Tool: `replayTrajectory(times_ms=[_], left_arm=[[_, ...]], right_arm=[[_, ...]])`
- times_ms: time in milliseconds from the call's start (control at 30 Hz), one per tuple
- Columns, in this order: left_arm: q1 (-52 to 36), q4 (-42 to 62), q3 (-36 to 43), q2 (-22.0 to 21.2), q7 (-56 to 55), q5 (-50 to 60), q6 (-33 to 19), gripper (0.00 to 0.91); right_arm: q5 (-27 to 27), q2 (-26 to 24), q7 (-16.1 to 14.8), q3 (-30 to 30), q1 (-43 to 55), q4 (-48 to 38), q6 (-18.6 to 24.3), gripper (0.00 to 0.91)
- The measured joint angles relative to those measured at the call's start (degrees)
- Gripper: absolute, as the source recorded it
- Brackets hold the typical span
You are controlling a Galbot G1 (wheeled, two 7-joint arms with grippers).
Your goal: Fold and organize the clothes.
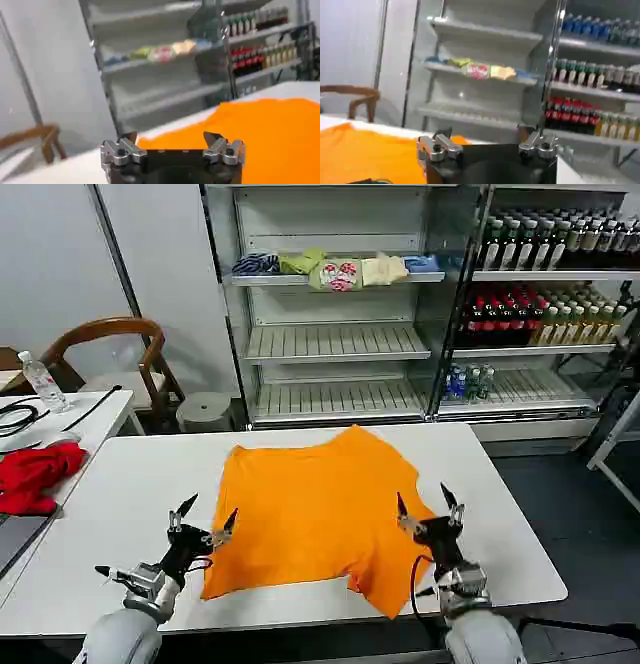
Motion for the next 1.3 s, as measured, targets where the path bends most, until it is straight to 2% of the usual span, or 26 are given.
replayTrajectory(times_ms=[267, 567, 933, 1300], left_arm=[[5.4, -4.1, -2.0, 1.7, -3.7, -4.9, 7.9, 0.907], [9.7, -6.5, -4.1, 2.6, -6.5, -11.1, 13.5, 0.907], [11.9, -6.7, -5.2, 3.1, -7.6, -14.7, 16.1, 0.907], [12.3, -6.8, -6.0, 3.2, -7.9, -16.7, 16.9, 0.907]], right_arm=[[1.5, -1.4, 0.9, 0.6, -6.9, 3.4, -2.0, 0.907], [2.0, -1.5, 1.7, -0.2, -11.0, 4.0, -3.2, 0.907], [2.6, -1.1, 3.1, -1.8, -11.8, 3.6, -4.0, 0.907], [2.3, -0.8, 3.2, -4.1, -11.2, 2.5, -5.0, 0.907]])
